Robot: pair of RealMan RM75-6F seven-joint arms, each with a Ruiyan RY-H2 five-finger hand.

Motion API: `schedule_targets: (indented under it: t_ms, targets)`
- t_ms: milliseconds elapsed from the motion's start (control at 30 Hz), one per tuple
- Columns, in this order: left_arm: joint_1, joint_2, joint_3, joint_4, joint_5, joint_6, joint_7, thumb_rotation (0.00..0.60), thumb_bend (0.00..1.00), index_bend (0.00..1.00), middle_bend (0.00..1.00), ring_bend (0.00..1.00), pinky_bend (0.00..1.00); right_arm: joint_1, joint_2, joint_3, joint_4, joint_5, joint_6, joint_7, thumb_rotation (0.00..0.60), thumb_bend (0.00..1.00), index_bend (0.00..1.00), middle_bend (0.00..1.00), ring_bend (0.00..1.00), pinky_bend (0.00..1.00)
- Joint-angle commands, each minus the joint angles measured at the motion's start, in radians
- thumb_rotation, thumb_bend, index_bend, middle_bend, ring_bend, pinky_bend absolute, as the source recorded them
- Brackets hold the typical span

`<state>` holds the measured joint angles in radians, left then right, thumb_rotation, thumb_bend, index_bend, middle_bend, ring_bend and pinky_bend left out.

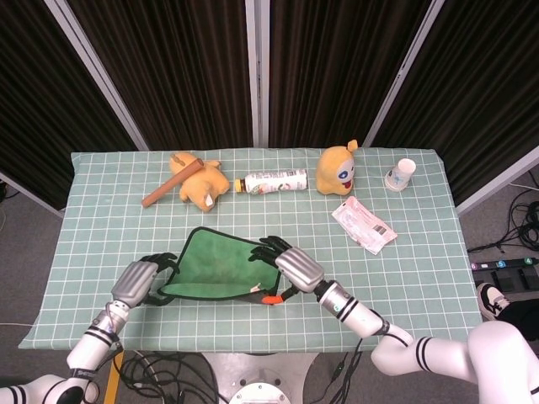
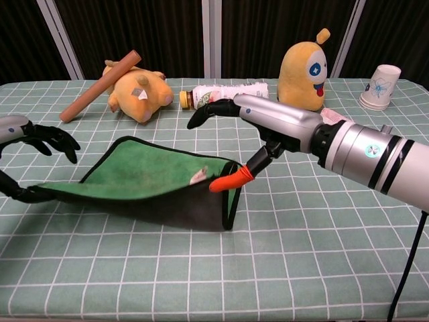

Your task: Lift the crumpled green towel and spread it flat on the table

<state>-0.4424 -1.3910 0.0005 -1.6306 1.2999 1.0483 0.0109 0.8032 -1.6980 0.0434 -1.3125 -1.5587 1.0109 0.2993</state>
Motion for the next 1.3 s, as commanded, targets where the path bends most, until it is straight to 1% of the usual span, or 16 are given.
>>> schedule_targets:
  t_ms: [33, 100, 167, 300, 367, 400, 467, 533, 600, 667, 733, 767, 867, 1000, 1200, 1300]
  targets:
    - [-0.010, 0.023, 0.011, -0.029, -0.006, -0.027, 0.023, 0.600, 0.12, 0.29, 0.25, 0.20, 0.23, -0.007, 0.006, -0.003, -0.014, -0.003, 0.006, -0.017, 0.354, 0.00, 0.07, 0.10, 0.00, 0.00]
    - [-0.014, 0.034, 0.013, -0.047, -0.004, -0.035, 0.031, 0.600, 0.09, 0.26, 0.23, 0.19, 0.23, -0.013, 0.013, 0.000, -0.022, -0.004, 0.016, -0.033, 0.321, 0.00, 0.04, 0.09, 0.00, 0.00]
    - [-0.013, 0.041, 0.011, -0.059, 0.000, -0.030, 0.037, 0.600, 0.07, 0.25, 0.22, 0.18, 0.23, -0.019, 0.023, 0.007, -0.032, -0.002, 0.028, -0.044, 0.302, 0.00, 0.03, 0.08, 0.00, 0.00]
    - [-0.005, 0.051, -0.005, -0.074, -0.002, -0.007, 0.026, 0.600, 0.06, 0.25, 0.22, 0.18, 0.23, -0.031, 0.057, 0.024, -0.059, 0.009, 0.047, -0.054, 0.289, 0.00, 0.02, 0.08, 0.00, 0.00]
    - [0.002, 0.048, -0.021, -0.066, -0.011, 0.015, 0.021, 0.600, 0.06, 0.25, 0.22, 0.18, 0.23, -0.041, 0.078, 0.033, -0.070, 0.020, 0.056, -0.065, 0.291, 0.00, 0.02, 0.08, 0.00, 0.00]
    - [0.003, 0.049, -0.027, -0.061, -0.019, 0.020, 0.023, 0.600, 0.06, 0.25, 0.22, 0.18, 0.23, -0.045, 0.085, 0.037, -0.072, 0.026, 0.059, -0.075, 0.303, 0.00, 0.03, 0.08, 0.00, 0.00]
    - [0.004, 0.052, -0.045, -0.052, -0.050, 0.019, 0.016, 0.600, 0.06, 0.25, 0.22, 0.18, 0.23, -0.053, 0.102, 0.044, -0.081, 0.049, 0.053, -0.093, 0.309, 0.00, 0.08, 0.08, 0.00, 0.00]
    - [0.004, 0.059, -0.058, -0.046, -0.080, 0.014, 0.012, 0.600, 0.06, 0.25, 0.22, 0.18, 0.23, -0.055, 0.115, 0.045, -0.090, 0.069, 0.035, -0.121, 0.326, 0.00, 0.19, 0.10, 0.00, 0.00]
    - [0.005, 0.062, -0.077, -0.036, -0.114, 0.016, 0.011, 0.600, 0.07, 0.25, 0.22, 0.18, 0.23, -0.053, 0.121, 0.045, -0.092, 0.096, 0.005, -0.179, 0.352, 0.00, 0.27, 0.11, 0.00, 0.00]
    - [0.006, 0.066, -0.093, -0.026, -0.144, 0.017, 0.010, 0.600, 0.09, 0.25, 0.22, 0.18, 0.23, -0.044, 0.121, 0.048, -0.104, 0.138, -0.044, -0.231, 0.364, 0.01, 0.36, 0.11, 0.00, 0.00]
    - [0.009, 0.066, -0.108, -0.017, -0.170, 0.022, 0.005, 0.600, 0.10, 0.26, 0.22, 0.18, 0.23, -0.032, 0.119, 0.051, -0.116, 0.178, -0.092, -0.271, 0.363, 0.02, 0.42, 0.11, 0.00, 0.00]
    - [0.011, 0.066, -0.116, -0.011, -0.186, 0.025, 0.003, 0.600, 0.10, 0.26, 0.22, 0.18, 0.23, -0.024, 0.115, 0.054, -0.119, 0.204, -0.121, -0.299, 0.361, 0.03, 0.43, 0.12, 0.00, 0.00]
    - [0.016, 0.070, -0.129, -0.003, -0.213, 0.029, 0.002, 0.600, 0.11, 0.26, 0.22, 0.18, 0.23, 0.000, 0.095, 0.063, -0.117, 0.262, -0.179, -0.361, 0.362, 0.05, 0.43, 0.12, 0.00, 0.00]
    - [0.023, 0.076, -0.136, -0.003, -0.224, 0.039, 0.002, 0.600, 0.11, 0.26, 0.22, 0.18, 0.23, 0.027, 0.061, 0.078, -0.103, 0.315, -0.227, -0.410, 0.360, 0.05, 0.42, 0.12, 0.00, 0.00]
    - [0.030, 0.079, -0.145, -0.002, -0.225, 0.046, -0.006, 0.600, 0.11, 0.26, 0.22, 0.18, 0.23, 0.057, -0.009, 0.089, -0.043, 0.341, -0.251, -0.453, 0.358, 0.05, 0.40, 0.12, 0.00, 0.00]
    - [0.031, 0.080, -0.147, -0.002, -0.224, 0.045, -0.008, 0.600, 0.11, 0.26, 0.22, 0.18, 0.23, 0.070, -0.047, 0.092, 0.004, 0.346, -0.254, -0.479, 0.358, 0.05, 0.40, 0.12, 0.00, 0.00]
